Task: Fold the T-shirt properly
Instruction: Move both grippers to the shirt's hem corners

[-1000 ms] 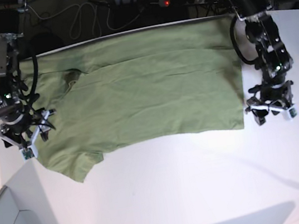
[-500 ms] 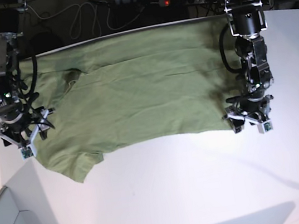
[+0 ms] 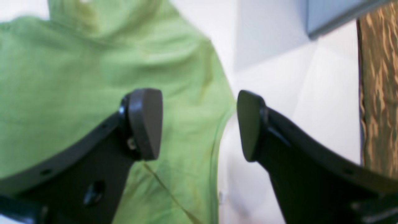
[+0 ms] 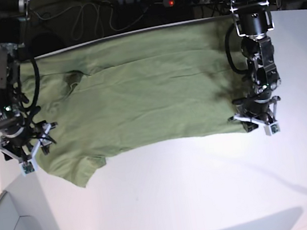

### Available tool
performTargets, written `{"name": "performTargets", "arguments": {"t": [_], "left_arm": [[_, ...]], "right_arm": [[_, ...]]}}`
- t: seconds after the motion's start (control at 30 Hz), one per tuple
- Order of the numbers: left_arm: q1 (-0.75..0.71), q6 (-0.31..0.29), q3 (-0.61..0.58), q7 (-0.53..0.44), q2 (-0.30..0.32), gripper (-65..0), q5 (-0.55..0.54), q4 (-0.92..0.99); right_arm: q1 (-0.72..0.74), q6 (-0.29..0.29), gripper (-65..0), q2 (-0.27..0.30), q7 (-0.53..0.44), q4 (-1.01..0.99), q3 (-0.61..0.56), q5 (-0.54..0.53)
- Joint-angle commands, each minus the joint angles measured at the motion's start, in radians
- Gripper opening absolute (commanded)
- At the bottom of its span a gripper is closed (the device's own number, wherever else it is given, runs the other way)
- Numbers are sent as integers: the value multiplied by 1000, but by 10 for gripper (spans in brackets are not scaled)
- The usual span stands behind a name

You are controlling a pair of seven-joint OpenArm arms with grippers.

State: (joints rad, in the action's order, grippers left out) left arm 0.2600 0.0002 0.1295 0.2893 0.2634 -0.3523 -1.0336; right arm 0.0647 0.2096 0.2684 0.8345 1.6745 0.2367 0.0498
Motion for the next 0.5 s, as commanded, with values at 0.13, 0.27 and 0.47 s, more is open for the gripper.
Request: {"name": "performTargets", "arguments": {"t": [0.13,0.27,0.47], "left_arm": [[20,-1,2,-22,9,-650,0,-14],[22,-1,2,-17,9,-650,-4,-14],[20,5,6,-15,9,-650,-1,-55]], "right_arm": [[136,6,-234,13,-16,-109,3,5],[252,6,-197,10,-27,-242,3,3],[370,6,-181,-8,-119,-405,2,3]]}}
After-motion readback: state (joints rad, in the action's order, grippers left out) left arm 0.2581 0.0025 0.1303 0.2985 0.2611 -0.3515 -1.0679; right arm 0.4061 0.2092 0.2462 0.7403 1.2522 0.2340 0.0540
